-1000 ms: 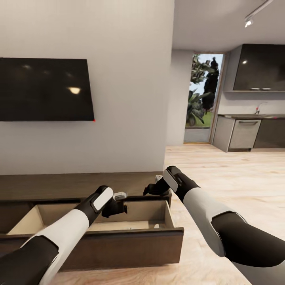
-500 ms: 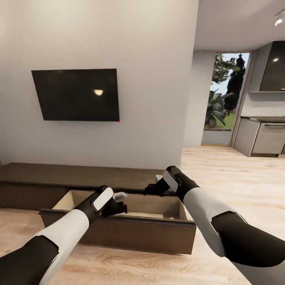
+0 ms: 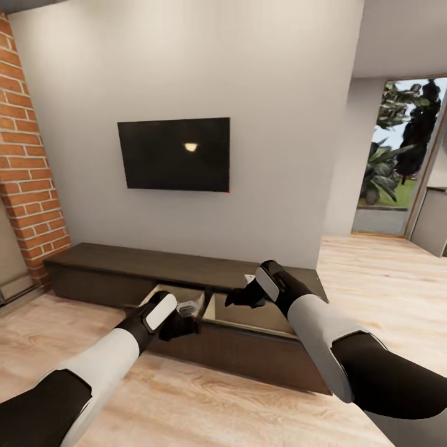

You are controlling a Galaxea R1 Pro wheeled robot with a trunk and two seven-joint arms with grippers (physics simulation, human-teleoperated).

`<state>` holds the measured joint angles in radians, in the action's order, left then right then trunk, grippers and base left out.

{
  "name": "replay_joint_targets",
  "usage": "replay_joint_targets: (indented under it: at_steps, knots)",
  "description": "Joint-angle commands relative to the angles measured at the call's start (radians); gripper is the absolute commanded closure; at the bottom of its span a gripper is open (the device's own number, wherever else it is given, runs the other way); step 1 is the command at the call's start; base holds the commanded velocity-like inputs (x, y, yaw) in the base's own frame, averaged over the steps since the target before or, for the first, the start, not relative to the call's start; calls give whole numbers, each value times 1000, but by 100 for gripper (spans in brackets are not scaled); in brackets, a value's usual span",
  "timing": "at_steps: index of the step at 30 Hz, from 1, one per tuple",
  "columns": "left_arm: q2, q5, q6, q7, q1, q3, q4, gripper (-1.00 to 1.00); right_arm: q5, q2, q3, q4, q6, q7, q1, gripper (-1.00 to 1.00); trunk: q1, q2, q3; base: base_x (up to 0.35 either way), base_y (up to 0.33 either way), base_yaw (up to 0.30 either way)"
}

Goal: Place each of the two pumpkins and all three candles from the living room inside a cabinet in the living room (use any cabinet), then make sure every cabinet is closed, and position the cauldron so it is next to a table in the living room.

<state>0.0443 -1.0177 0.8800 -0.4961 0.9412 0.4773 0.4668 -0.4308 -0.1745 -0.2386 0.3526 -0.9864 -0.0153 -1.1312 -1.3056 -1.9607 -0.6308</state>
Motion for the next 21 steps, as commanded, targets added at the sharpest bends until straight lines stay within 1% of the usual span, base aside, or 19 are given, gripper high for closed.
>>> replay_joint_targets:
  at_steps: [1, 7, 15, 18, 21]
  knots:
    - [-1, -10, 0, -9, 1, 6, 1, -100, -2, 0, -4, 0, -3, -2, -1, -100, 5, 7, 2, -283, 209, 289]
    - [-5, -10, -1, -10, 0, 6, 1, -100, -2, 0, -4, 0, -3, -4, -1, -100, 28, 49, 21, -283, 209, 289]
    - [-33, -13, -2, -9, -8, 6, -4, -100, -2, 0, -4, 1, -3, -5, -1, -100, 58, 105, 46, -277, 209, 289]
    - [-46, -14, -6, -5, -9, 6, -26, -100, -2, 0, -4, 1, -3, -5, -1, -100, 70, 126, 55, -268, 209, 289]
    - [-59, -14, -23, 0, -10, 6, -66, -100, -2, 0, -4, 2, -2, -5, -1, -100, 81, 147, 65, -260, 204, 289]
